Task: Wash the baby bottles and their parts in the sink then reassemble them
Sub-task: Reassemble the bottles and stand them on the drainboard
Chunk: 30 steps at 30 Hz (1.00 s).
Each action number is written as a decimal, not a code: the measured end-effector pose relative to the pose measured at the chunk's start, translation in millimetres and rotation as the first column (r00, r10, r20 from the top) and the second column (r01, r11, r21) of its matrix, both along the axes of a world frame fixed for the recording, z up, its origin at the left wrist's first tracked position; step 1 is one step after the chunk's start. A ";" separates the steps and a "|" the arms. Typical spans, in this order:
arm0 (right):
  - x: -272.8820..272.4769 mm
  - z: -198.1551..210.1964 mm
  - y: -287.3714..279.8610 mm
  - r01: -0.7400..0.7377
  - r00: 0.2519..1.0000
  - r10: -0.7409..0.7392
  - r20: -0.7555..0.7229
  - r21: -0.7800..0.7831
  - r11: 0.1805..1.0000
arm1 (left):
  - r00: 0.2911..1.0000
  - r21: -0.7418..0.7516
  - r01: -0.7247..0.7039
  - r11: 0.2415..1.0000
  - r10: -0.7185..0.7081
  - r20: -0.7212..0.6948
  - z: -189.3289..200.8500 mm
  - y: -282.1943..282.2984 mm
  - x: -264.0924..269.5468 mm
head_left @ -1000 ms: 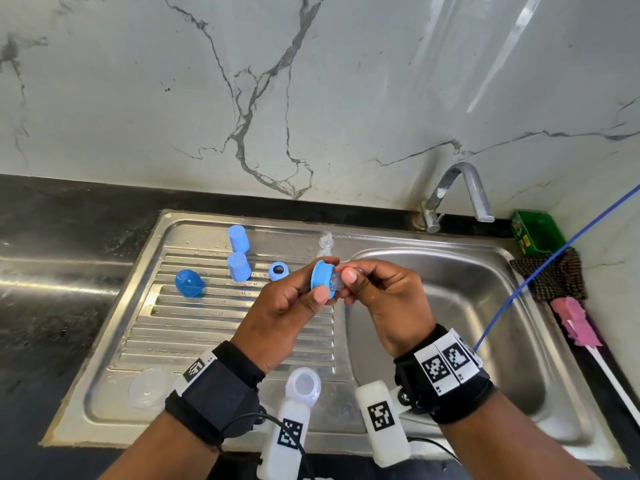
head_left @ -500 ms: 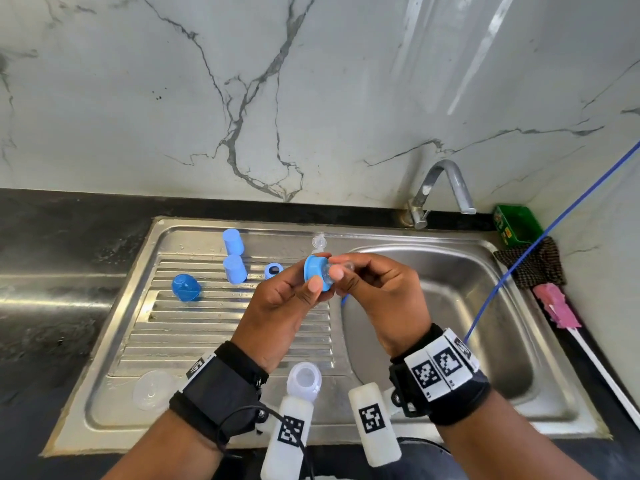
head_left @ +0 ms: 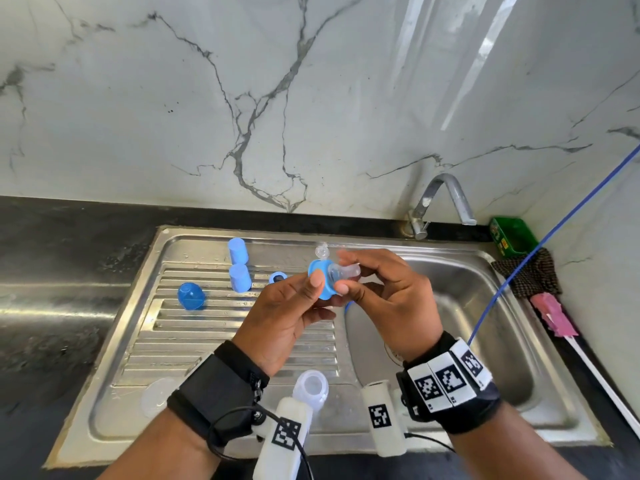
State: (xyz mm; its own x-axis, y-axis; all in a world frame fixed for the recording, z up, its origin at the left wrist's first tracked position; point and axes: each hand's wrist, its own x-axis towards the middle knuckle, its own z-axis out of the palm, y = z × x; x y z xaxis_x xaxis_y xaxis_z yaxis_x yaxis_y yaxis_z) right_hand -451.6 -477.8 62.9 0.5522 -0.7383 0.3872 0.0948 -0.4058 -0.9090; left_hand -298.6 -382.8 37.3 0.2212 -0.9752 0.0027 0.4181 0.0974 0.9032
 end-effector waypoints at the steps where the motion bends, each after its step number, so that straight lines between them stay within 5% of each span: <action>1: -0.5 -0.8 -1.4 -0.016 1.000 0.016 -0.020 -0.009 1.000 | 0.999 0.010 0.007 1.000 -0.007 0.034 -1.2 1.3 1.8; 5: -0.3 -6.5 -5.0 -0.086 0.996 0.091 -0.022 0.167 0.982 | 0.996 0.043 0.028 0.999 -0.031 0.081 -7.9 4.8 6.4; 10: -6.7 -24.7 1.4 -0.162 0.944 0.133 -0.302 -0.073 0.984 | 0.970 0.130 0.078 0.988 -0.105 0.221 -19.4 13.8 5.3; 13: -12.2 -37.4 3.8 -0.136 0.935 0.094 -0.342 -0.099 0.986 | 0.954 0.221 0.102 0.970 -0.158 0.254 -28.8 16.0 1.5; 18: -30.8 -48.5 -3.9 0.040 0.913 -0.047 -0.405 -0.027 0.999 | 0.793 0.457 0.075 0.886 -0.331 0.512 -67.3 25.2 -1.3; 24: -48.3 -67.7 -11.2 0.092 0.882 -0.068 -0.467 0.028 0.995 | 0.418 0.647 0.042 0.761 -0.602 0.681 -116.3 36.8 -8.9; 26: -52.0 -70.2 -11.7 0.091 0.881 -0.053 -0.471 0.059 0.994 | 0.386 0.633 0.019 0.774 -0.590 0.709 -120.6 34.9 -14.6; 30: -56.7 -64.8 -13.6 0.053 0.883 -0.002 -0.469 0.096 0.994 | 0.438 0.501 -0.057 0.864 -0.429 0.790 -106.4 24.9 -22.2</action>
